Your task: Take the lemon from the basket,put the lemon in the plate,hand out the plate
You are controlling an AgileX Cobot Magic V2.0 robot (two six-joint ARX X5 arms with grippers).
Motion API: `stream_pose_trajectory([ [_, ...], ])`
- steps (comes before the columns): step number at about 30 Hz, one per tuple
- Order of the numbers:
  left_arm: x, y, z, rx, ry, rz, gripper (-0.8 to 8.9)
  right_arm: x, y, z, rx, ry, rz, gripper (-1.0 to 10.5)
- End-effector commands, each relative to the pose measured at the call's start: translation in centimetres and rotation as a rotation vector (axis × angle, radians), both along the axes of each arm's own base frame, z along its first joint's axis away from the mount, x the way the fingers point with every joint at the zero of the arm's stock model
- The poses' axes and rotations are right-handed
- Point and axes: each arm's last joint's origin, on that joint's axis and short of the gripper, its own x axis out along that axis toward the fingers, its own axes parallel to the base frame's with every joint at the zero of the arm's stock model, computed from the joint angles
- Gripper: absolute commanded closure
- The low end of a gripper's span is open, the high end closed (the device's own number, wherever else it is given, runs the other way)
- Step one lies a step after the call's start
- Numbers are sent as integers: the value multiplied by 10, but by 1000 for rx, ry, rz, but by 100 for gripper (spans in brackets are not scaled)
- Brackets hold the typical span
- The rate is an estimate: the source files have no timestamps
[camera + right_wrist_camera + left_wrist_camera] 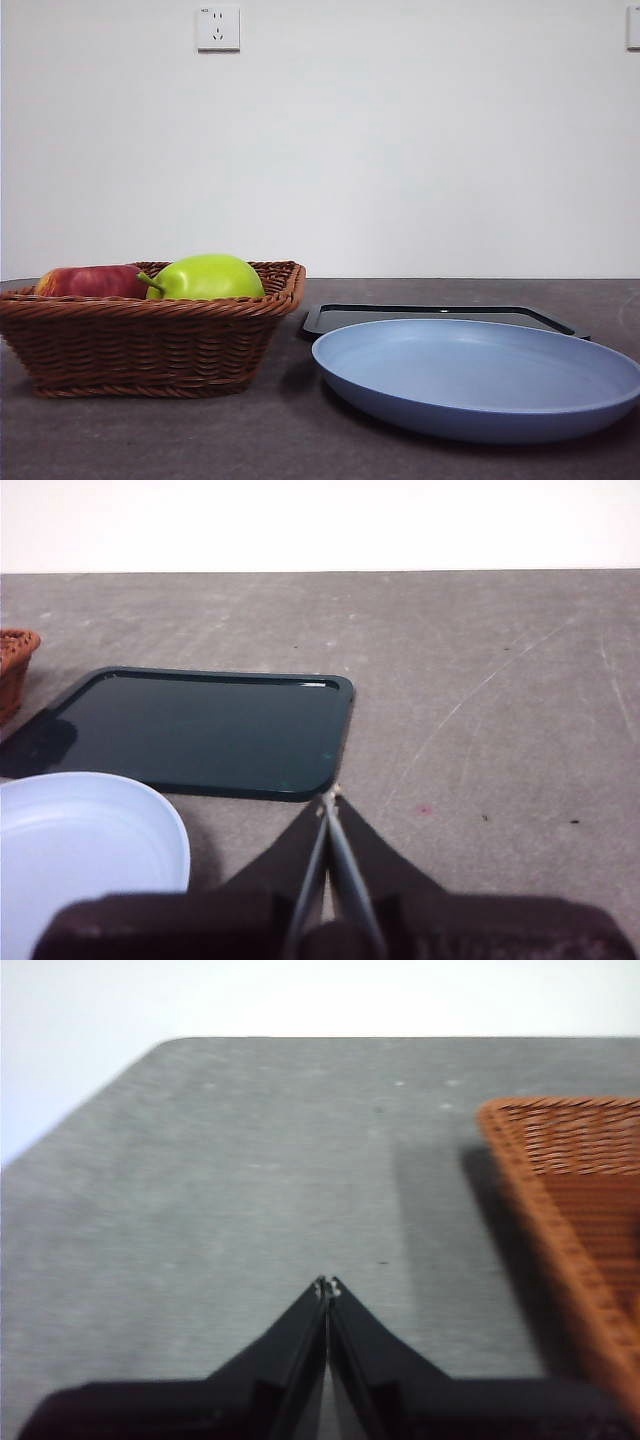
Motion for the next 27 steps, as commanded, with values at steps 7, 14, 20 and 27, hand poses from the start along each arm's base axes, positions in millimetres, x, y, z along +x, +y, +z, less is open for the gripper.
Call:
stream_pose_trajectory([
  [7, -1, -10, -2, -380, 25, -278, 805, 0, 0, -3, 481, 67, -78, 943],
  [14, -2, -14, 6, -449, 10, -425, 806, 0, 3, 2, 595, 85, -10, 943],
  [20, -5, -14, 26, -480, 18, -410, 806, -4, 4, 32, 599, 75, 47, 943],
  [27, 3, -14, 61, -476, 74, -416, 806, -7, 4, 81, 495, 65, 61, 943],
])
